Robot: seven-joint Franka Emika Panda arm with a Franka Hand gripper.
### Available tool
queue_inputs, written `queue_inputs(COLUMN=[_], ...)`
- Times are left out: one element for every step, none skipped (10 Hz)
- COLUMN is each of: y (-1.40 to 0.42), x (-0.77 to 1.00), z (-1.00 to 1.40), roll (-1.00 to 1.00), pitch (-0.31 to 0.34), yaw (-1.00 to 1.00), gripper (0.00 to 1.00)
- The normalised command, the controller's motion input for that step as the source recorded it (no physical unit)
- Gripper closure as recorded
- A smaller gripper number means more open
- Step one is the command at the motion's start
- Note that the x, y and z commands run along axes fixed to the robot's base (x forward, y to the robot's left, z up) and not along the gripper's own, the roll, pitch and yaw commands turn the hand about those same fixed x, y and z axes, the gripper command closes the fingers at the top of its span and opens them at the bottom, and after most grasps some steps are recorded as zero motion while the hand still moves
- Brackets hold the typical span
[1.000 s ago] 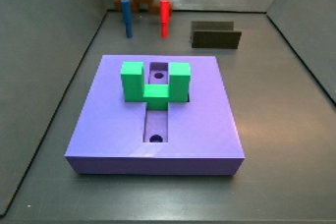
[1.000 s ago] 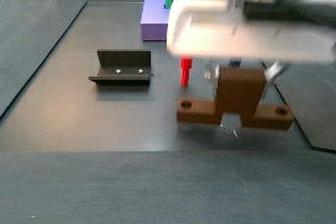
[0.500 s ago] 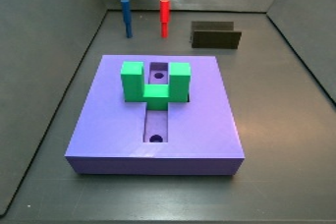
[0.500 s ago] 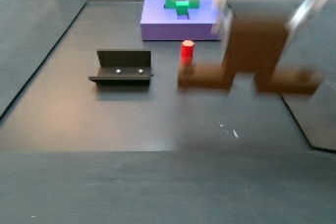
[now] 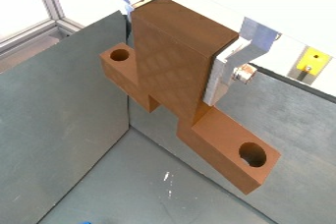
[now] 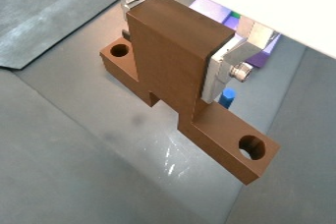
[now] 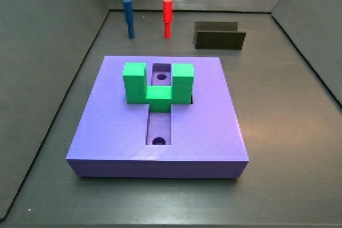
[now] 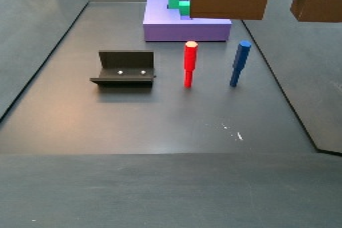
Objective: Pick up the brown object. Move up. Move to above the board. Insert the brown object.
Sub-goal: Move to above the board.
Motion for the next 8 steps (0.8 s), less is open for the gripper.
queue_inputs(y=[-1.4,-1.4,-1.4,-1.4,-1.4,-1.4,-1.4,-1.4], x=[0.23,0.23,0.23,0.22,0.22,0.22,0.23,0.25], z=[0.13,0.13,0.13,0.13,0.14,0.14,0.15,0.15], roll=[-0.09,-0.03,-0.06,-0.04,0.01,-0.01,0.0,0.0], pitch=[0.118,0.098,0.02,0.011,0.018,0.019,0.037,0.071], yaw=[0.47,0.39,0.21,0.11,0.06,0.04,0.02,0.01], gripper=[1.0,1.0,1.0,1.0,1.0,1.0,1.0,1.0])
